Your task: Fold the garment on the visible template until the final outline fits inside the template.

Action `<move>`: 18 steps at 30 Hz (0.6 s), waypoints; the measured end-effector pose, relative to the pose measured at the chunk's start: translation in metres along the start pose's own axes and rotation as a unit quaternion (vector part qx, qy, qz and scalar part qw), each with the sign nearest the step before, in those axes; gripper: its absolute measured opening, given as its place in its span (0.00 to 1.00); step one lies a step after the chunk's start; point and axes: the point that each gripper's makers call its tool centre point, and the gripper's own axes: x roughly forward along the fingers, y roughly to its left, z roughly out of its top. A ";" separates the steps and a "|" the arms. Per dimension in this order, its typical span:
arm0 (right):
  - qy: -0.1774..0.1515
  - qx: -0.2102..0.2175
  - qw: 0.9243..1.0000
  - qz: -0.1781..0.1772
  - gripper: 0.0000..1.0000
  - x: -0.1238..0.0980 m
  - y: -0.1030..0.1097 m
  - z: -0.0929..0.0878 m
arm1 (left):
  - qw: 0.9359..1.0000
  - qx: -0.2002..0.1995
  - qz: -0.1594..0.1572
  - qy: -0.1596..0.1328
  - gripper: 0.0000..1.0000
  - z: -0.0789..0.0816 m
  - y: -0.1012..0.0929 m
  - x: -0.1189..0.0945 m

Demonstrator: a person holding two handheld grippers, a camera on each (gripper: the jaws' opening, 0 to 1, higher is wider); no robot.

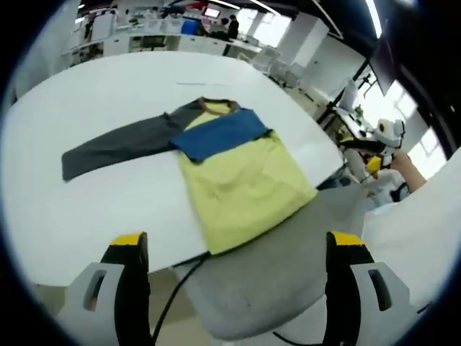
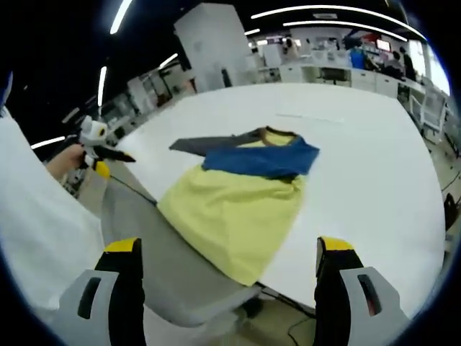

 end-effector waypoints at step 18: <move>-0.010 0.013 1.000 -0.001 0.99 0.008 0.009 0.010 | 1.000 -0.013 0.013 -0.012 0.98 0.018 0.023 -0.016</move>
